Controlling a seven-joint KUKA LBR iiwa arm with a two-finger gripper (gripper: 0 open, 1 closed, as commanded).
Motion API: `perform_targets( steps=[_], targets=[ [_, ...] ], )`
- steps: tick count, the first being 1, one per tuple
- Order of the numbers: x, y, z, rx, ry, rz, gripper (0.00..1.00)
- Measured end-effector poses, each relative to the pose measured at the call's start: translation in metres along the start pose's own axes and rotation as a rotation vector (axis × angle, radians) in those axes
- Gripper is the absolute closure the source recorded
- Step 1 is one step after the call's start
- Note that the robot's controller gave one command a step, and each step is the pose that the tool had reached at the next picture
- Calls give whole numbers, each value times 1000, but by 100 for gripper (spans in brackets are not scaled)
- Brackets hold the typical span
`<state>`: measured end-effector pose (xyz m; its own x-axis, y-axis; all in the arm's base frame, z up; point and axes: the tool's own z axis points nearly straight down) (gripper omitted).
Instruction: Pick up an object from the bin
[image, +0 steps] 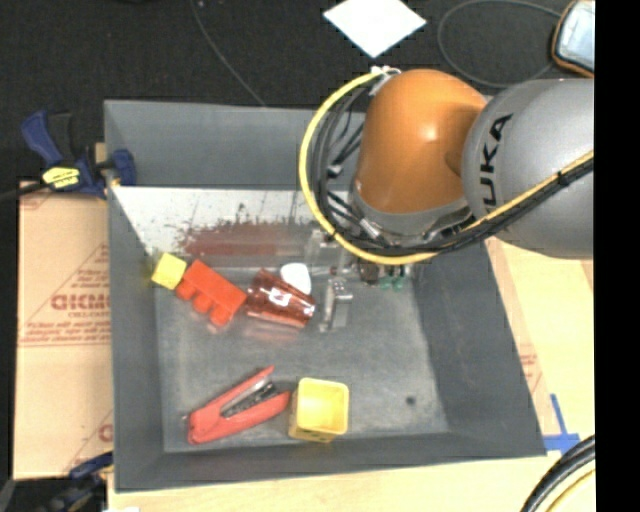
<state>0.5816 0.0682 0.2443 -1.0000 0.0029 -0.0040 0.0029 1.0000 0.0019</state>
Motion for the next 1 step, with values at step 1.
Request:
perform_targets(
  steps=[1],
  targets=[
    [0,0,0,0,0,0,0]
  ],
)
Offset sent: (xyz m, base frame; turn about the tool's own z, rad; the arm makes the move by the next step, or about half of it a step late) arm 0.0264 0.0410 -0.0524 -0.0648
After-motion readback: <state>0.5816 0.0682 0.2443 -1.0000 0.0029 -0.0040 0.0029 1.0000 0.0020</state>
